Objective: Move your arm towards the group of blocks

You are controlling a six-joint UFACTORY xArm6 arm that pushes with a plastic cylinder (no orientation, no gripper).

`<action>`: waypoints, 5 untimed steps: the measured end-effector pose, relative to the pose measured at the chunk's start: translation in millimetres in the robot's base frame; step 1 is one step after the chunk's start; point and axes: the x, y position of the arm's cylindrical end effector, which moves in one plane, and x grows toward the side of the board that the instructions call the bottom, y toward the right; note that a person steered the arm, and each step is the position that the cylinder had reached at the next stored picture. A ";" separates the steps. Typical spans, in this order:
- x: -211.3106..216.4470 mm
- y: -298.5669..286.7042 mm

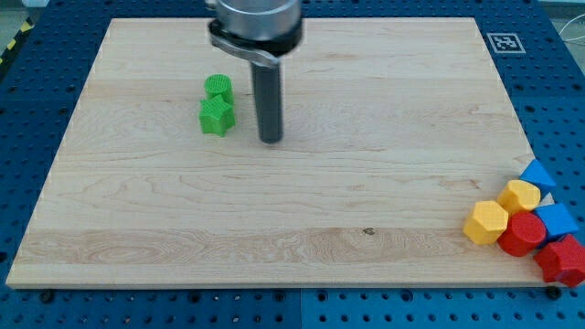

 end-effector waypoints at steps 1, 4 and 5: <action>59.2 20.6; 73.4 106.5; 73.1 166.5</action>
